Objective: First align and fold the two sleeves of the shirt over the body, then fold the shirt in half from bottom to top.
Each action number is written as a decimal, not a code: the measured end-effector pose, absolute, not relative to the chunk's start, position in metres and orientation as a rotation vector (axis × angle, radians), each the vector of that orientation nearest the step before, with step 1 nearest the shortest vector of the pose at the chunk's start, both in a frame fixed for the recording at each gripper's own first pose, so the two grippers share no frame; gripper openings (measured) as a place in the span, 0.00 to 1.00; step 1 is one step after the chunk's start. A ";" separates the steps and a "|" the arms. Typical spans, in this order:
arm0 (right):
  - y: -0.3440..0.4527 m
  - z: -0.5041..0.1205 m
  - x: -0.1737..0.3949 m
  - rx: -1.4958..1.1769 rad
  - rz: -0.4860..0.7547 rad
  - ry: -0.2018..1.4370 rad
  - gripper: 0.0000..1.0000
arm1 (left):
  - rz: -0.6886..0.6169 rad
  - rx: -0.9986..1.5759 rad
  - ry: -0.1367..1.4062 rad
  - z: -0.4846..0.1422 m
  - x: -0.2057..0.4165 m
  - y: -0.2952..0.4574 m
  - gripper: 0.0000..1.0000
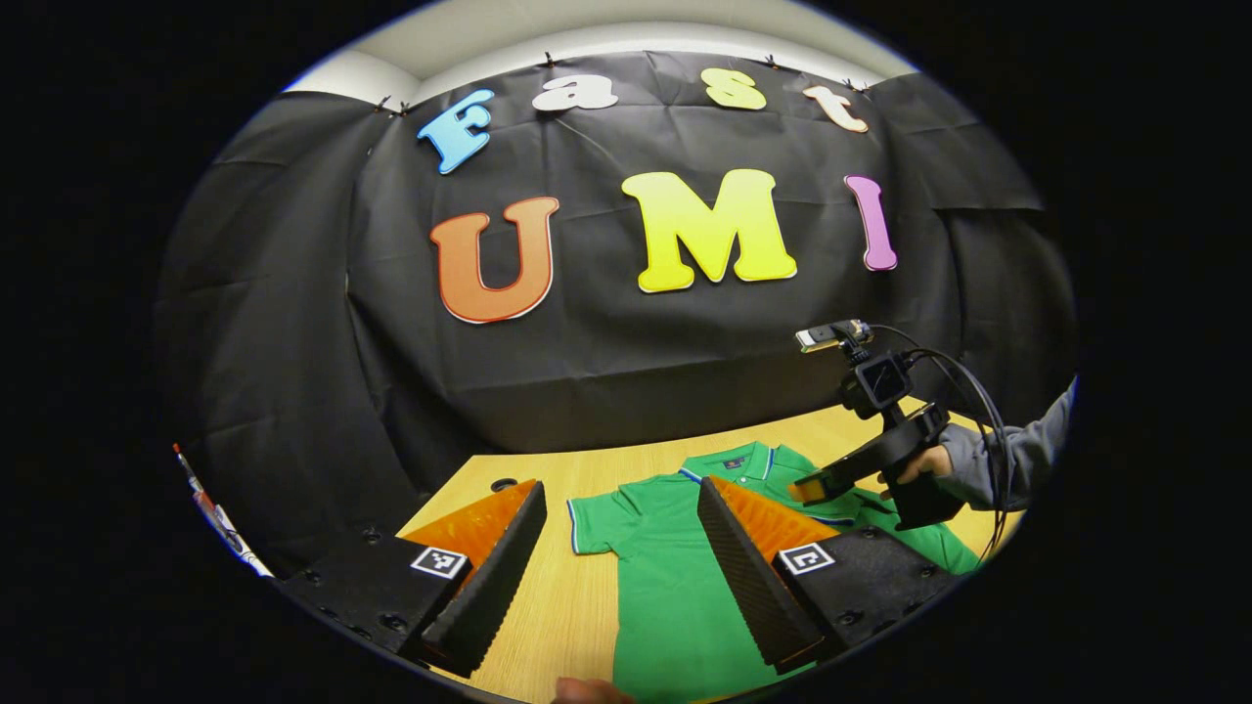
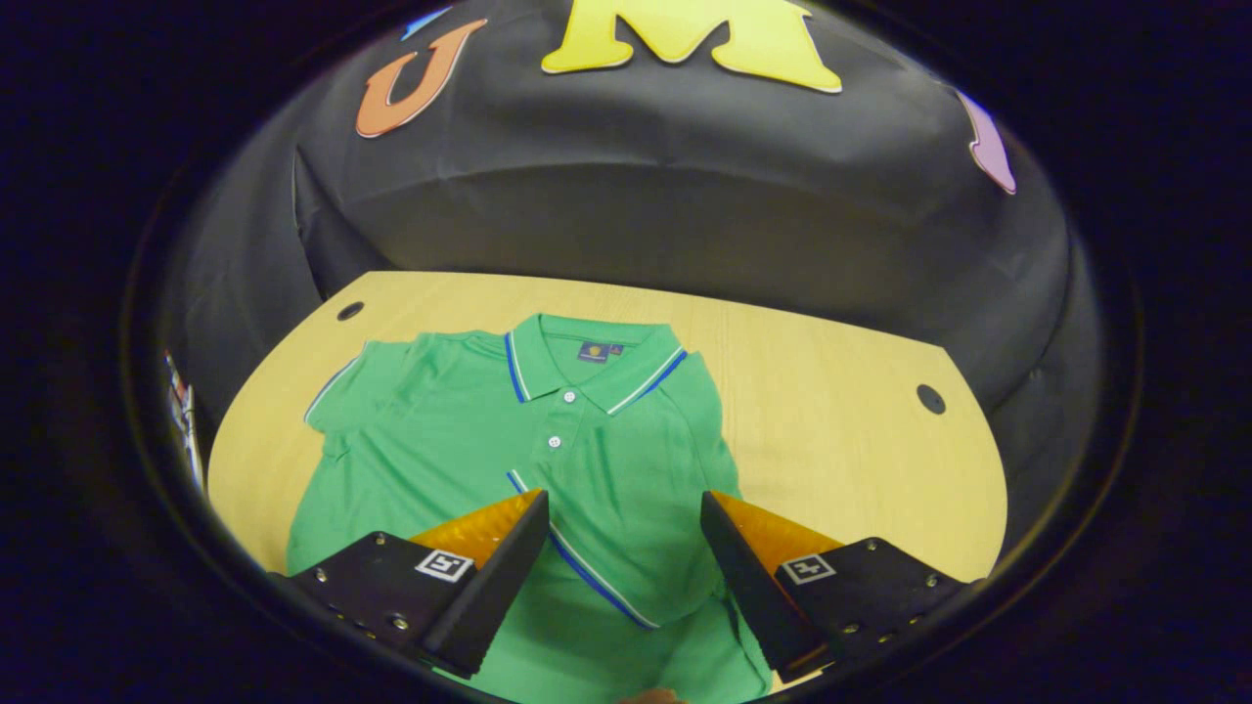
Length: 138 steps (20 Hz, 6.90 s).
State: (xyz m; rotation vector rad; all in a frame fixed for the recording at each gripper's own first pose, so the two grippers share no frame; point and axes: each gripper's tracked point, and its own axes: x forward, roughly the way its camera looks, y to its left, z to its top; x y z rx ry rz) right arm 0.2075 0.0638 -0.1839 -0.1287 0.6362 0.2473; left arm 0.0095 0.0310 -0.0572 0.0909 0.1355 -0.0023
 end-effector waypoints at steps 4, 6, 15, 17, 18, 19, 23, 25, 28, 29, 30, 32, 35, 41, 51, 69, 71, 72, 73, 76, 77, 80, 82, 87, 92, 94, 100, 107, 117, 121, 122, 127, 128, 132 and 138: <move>0.049 -0.162 0.198 -0.110 0.221 0.589 0.98 | -0.014 0.056 0.176 -0.083 0.044 0.037 0.99; 0.038 -0.148 0.186 -0.103 0.208 0.553 0.98 | -0.006 0.040 0.204 -0.096 0.061 0.041 0.99; -0.002 -0.068 0.084 -0.043 0.299 0.378 0.99 | 0.172 -0.070 0.286 -0.136 0.128 0.069 0.99; -0.016 -0.056 0.060 -0.049 0.310 0.354 0.98 | 0.219 -0.106 0.308 -0.146 0.151 0.081 0.99; -0.024 -0.049 0.048 -0.049 0.306 0.342 0.98 | 0.231 -0.115 0.328 -0.156 0.162 0.087 0.99; -0.030 -0.042 0.039 -0.035 0.298 0.330 0.98 | 0.238 -0.116 0.354 -0.167 0.175 0.093 0.99; -0.058 -0.031 0.006 0.019 0.242 0.330 0.98 | 0.238 -0.104 0.474 -0.212 0.214 0.108 0.99; -0.068 -0.034 -0.007 0.033 0.215 0.352 0.98 | 0.241 -0.129 0.532 -0.228 0.227 0.113 1.00; -0.080 -0.048 -0.021 0.064 0.177 0.408 0.98 | 0.274 -0.178 0.595 -0.244 0.242 0.122 1.00; -0.082 -0.053 -0.025 0.085 0.165 0.421 0.98 | 0.285 -0.180 0.597 -0.245 0.246 0.126 0.99; -0.085 -0.059 -0.028 0.100 0.152 0.438 0.98 | 0.292 -0.175 0.599 -0.247 0.250 0.129 0.99; -0.089 -0.068 -0.033 0.133 0.140 0.464 0.98 | 0.289 -0.158 0.615 -0.253 0.257 0.133 0.99; -0.092 -0.068 -0.034 0.159 0.128 0.470 0.98 | 0.285 -0.144 0.664 -0.266 0.259 0.133 0.99; -0.097 -0.063 -0.033 0.167 0.108 0.467 0.98 | 0.248 -0.141 0.710 -0.283 0.260 0.128 0.98; -0.104 -0.062 -0.037 0.172 0.086 0.481 0.98 | 0.169 -0.171 0.741 -0.280 0.256 0.102 0.03; -0.096 -0.062 -0.038 0.184 0.067 0.456 0.98 | -0.166 0.226 0.565 -0.219 0.226 0.022 0.03; -0.093 -0.063 -0.039 0.183 0.072 0.457 0.98 | -0.194 0.251 0.556 -0.218 0.219 0.013 0.03; -0.091 -0.062 -0.039 0.183 0.075 0.455 0.98 | -0.208 0.256 0.554 -0.217 0.216 0.007 0.03; -0.089 -0.062 -0.039 0.183 0.078 0.454 0.98 | -0.216 0.257 0.552 -0.217 0.213 0.002 0.03; -0.087 -0.062 -0.040 0.182 0.082 0.451 0.98 | -0.241 0.254 0.545 -0.215 0.204 -0.012 0.03; -0.087 -0.062 -0.041 0.182 0.081 0.449 0.98 | -0.249 0.256 0.542 -0.213 0.202 -0.017 0.03; -0.088 -0.062 -0.044 0.187 0.078 0.448 0.98 | -0.266 0.251 0.538 -0.214 0.195 -0.029 0.03; -0.089 -0.063 -0.044 0.189 0.075 0.448 0.98 | -0.276 0.249 0.536 -0.214 0.191 -0.035 0.03; -0.091 -0.066 -0.050 0.195 0.071 0.449 0.98 | -0.306 0.250 0.542 -0.219 0.180 -0.049 0.03; -0.096 -0.067 -0.054 0.195 0.067 0.448 0.98 | -0.352 0.229 0.545 -0.221 0.168 -0.071 0.03; -0.098 -0.067 -0.056 0.196 0.067 0.449 0.98 | -0.366 0.218 0.542 -0.221 0.164 -0.080 0.03; -0.099 -0.069 -0.060 0.194 0.070 0.451 0.98 | -0.446 0.185 0.567 -0.231 0.151 -0.111 0.95; -0.093 -0.082 -0.058 0.204 0.078 0.465 0.98 | -0.401 0.167 0.514 -0.205 0.107 -0.099 0.97; -0.074 -0.142 -0.074 0.167 0.100 0.565 0.98 | -0.259 0.077 0.567 -0.207 -0.010 -0.035 0.98; -0.074 -0.181 -0.094 0.129 0.118 0.649 0.98 | -0.229 0.060 0.635 -0.227 -0.069 -0.015 0.98; -0.075 -0.190 -0.099 0.126 0.119 0.667 0.98 | -0.225 0.068 0.650 -0.232 -0.084 -0.011 0.98; -0.072 -0.225 -0.115 0.058 0.126 0.723 0.98 | -0.205 0.080 0.702 -0.250 -0.131 0.000 0.98; -0.071 -0.232 -0.119 0.047 0.130 0.739 0.98 | -0.199 0.086 0.707 -0.254 -0.134 0.002 0.98; -0.066 -0.259 -0.136 0.013 0.131 0.804 0.98 | -0.183 0.097 0.752 -0.267 -0.149 0.012 0.98; -0.079 -0.274 -0.145 0.012 0.085 0.845 0.98 | -0.112 0.082 0.812 -0.281 -0.168 0.034 0.98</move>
